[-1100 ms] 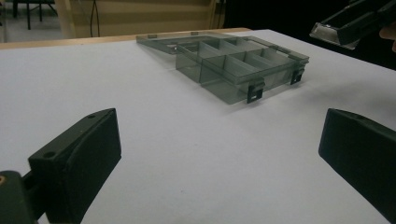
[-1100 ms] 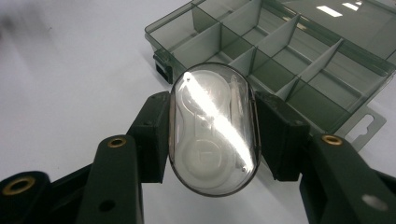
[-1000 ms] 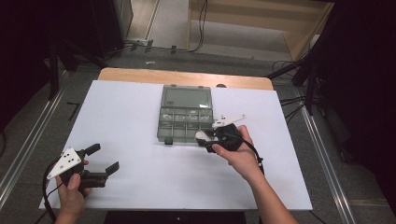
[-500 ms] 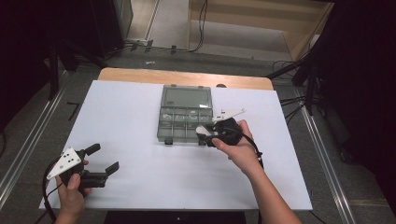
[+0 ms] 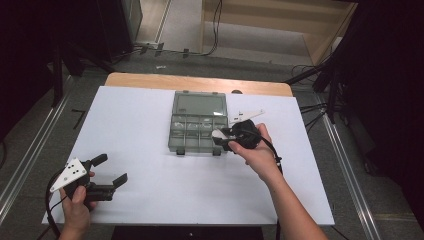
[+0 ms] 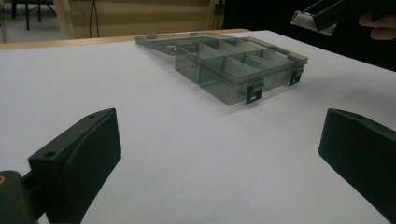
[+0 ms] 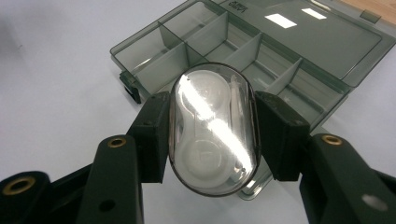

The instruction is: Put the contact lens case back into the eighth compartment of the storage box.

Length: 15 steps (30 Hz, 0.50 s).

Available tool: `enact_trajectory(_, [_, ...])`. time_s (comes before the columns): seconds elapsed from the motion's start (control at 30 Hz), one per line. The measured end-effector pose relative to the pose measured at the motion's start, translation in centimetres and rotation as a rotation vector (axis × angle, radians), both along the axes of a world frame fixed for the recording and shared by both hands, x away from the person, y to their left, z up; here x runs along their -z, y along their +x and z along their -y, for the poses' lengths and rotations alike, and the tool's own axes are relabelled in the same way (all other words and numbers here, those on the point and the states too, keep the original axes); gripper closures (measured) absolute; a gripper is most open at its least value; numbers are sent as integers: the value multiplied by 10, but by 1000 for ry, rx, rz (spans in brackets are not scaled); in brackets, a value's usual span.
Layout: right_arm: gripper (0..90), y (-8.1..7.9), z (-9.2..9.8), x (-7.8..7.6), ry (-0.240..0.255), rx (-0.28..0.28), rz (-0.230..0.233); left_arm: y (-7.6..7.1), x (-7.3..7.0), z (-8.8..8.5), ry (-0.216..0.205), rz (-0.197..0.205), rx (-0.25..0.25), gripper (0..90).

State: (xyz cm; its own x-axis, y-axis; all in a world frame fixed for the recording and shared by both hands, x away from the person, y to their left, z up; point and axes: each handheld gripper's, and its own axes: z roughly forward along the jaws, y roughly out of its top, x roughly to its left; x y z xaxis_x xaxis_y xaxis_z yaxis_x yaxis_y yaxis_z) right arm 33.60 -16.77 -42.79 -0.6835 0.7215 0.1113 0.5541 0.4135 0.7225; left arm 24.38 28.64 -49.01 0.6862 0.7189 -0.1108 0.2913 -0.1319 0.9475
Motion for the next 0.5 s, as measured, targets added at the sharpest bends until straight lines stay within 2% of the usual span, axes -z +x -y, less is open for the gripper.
enact_trajectory(0.5, [471, 13, 2, 1, -19, 39, -8, 0, 0, 0, -1, 0, 4, 0])
